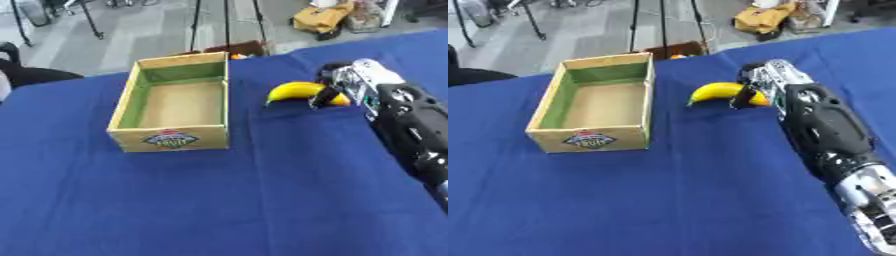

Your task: Pick up objects on the table and place them in the box.

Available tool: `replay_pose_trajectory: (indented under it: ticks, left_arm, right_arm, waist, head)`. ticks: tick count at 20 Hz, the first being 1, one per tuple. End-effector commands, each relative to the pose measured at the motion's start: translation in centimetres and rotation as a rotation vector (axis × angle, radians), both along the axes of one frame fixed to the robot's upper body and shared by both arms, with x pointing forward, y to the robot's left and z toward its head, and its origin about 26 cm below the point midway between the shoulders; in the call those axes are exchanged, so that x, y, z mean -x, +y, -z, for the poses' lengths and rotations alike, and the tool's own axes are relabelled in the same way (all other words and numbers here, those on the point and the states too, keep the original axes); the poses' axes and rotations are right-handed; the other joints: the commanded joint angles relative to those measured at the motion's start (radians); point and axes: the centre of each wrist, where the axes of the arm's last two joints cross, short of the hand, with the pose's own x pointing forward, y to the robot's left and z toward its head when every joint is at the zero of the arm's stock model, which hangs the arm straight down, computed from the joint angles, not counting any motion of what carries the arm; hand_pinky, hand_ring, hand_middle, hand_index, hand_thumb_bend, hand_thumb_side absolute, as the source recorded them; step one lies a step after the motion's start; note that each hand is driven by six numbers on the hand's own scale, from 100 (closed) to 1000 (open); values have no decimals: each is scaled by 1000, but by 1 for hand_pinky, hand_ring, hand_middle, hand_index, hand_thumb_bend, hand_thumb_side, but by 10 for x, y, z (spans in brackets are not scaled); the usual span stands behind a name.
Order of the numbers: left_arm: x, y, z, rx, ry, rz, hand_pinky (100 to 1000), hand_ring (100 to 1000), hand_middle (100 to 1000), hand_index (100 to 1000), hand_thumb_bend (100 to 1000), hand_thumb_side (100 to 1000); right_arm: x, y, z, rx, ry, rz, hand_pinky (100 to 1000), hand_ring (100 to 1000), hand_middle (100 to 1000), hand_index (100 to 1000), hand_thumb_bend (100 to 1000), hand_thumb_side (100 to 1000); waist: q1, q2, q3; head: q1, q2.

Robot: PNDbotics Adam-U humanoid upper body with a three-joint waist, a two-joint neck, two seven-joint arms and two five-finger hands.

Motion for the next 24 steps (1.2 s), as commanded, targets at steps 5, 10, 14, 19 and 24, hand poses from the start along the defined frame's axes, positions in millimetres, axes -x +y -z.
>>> replay_pose_trajectory:
  ticks: [5,10,14,19,24]
  left_arm:
    - [2,1,-8,-14,-29,1,430,866,872,789,100,983]
    - [2,1,-9,-17,-30,1,431,864,870,789,100,980]
    - [2,2,-9,-20,-30,2,432,863,869,789,100,979]
    - [2,2,-10,-22,-31,2,433,861,867,789,100,977]
    - [2,2,-10,-24,-31,3,433,860,866,790,100,976]
  right_arm:
    - [2,6,-25,17,-124,-15,640,870,527,570,100,509]
    - [3,11,-33,31,-160,-18,646,869,529,570,100,547]
    - [4,15,-41,45,-193,-27,644,865,527,566,100,558]
    - [8,20,-53,56,-248,-47,635,862,523,553,100,552]
    - [13,26,-67,73,-316,-72,620,851,512,530,100,546]
  waist:
    - [-5,-17,0]
    - [-6,-21,-1]
    - [-7,-24,-1]
    - [-9,-27,-1]
    - [-9,-31,-1]
  head:
    - [-2,-9]
    - [-3,-11]
    - [-4,-11]
    - [-3,-12]
    - [-3,-12]
